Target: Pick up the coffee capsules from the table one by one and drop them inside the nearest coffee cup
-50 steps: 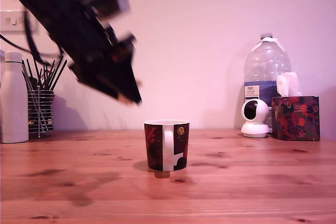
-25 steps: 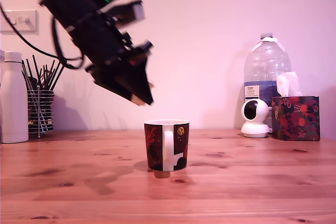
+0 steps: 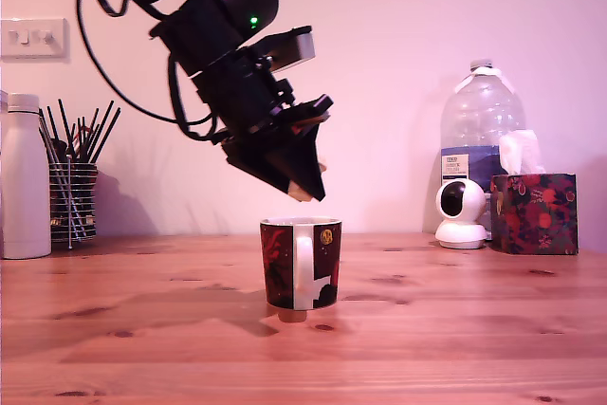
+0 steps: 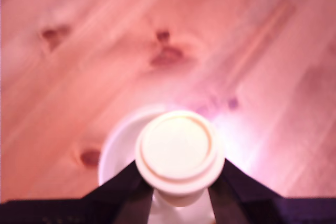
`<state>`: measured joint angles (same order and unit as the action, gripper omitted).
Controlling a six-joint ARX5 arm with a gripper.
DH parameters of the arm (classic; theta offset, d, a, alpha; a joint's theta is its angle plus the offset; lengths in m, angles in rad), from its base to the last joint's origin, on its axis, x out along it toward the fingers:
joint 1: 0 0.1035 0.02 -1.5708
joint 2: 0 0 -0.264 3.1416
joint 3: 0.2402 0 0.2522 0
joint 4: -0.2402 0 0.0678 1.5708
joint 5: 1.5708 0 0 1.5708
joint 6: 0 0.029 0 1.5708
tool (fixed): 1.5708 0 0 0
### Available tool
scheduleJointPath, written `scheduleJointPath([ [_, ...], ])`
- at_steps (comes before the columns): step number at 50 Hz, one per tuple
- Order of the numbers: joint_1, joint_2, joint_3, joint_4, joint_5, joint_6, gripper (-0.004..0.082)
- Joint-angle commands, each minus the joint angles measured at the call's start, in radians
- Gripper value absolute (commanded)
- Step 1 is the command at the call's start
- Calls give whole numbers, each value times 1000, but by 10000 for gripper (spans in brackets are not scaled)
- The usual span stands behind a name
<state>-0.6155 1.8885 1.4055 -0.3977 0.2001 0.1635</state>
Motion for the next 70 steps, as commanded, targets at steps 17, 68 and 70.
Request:
scheduleJointPath([
  [17,-6,54,18,-24,-14,1,214],
  [68,-10,34,18,-74,-23,6,619],
  [70,-10,31,18,-76,-23,8,609],
])
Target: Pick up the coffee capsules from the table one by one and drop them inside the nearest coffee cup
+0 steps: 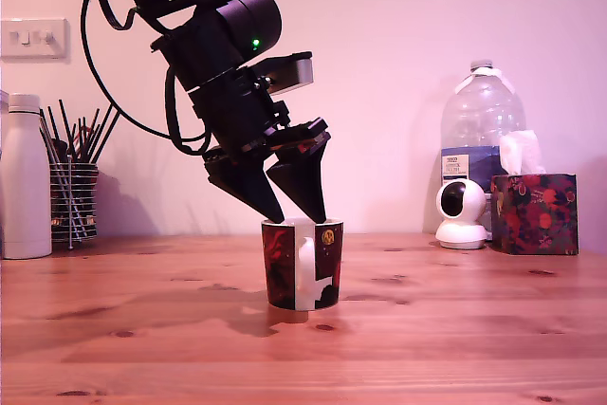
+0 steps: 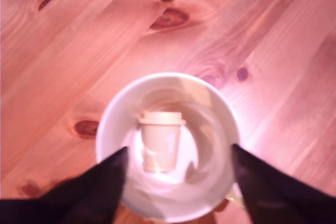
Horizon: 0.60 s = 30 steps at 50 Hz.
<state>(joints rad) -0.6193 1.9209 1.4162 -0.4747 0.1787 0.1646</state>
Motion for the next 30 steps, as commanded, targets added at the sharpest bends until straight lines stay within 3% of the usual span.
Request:
scheduleJointPath([
  [1,-6,-5,7,-1,-1,14,596],
  [4,-8,-12,7,-4,-1,30,507],
  [12,-21,-49,7,-1,9,45,71],
  [15,-23,-64,7,-6,26,46,-30],
  [22,-21,-106,-13,-1,59,45,-21],
  [30,15,-203,-121,68,60,31,-21],
])
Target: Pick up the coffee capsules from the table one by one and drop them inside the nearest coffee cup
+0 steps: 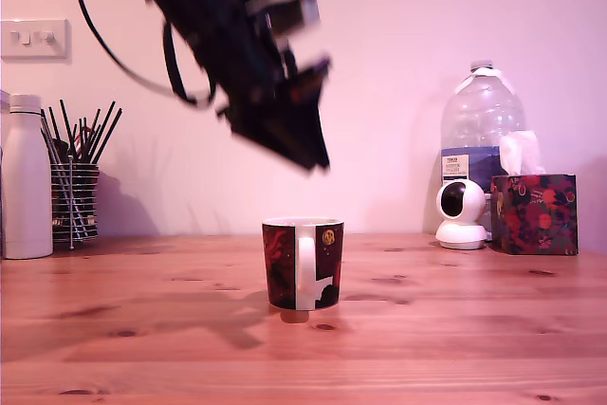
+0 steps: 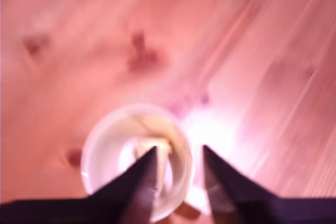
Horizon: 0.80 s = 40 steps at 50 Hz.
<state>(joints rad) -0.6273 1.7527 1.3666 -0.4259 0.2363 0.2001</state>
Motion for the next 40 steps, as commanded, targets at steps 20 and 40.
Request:
scheduleJointPath([
  [20,171,-337,-392,146,-3,-81,-21],
  [40,360,-609,-655,244,-58,-165,-21],
])
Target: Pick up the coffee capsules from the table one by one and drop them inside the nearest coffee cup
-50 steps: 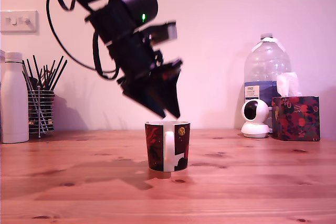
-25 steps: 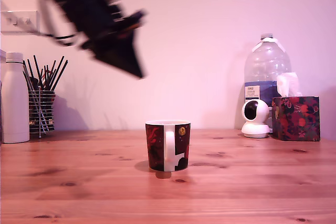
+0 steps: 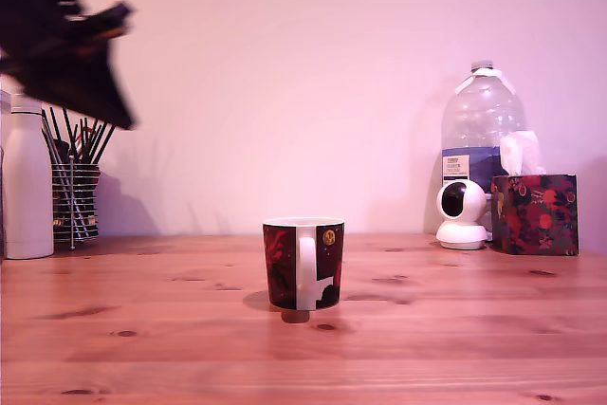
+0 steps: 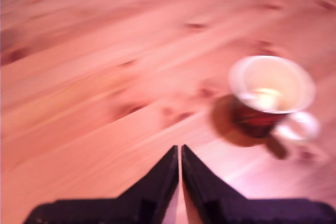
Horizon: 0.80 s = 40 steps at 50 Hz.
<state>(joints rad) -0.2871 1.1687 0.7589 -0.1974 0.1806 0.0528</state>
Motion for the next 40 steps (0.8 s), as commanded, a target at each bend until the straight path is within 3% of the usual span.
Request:
scheduleJointPath([
  [1,29,-37,-61,21,-2,-20,-21],
  [12,141,-204,-206,79,2,-34,-21],
  [18,177,-312,-266,92,16,-62,-21],
  [31,184,-563,-341,86,15,-110,-21],
  [40,184,-679,-342,94,9,-106,-21],
])
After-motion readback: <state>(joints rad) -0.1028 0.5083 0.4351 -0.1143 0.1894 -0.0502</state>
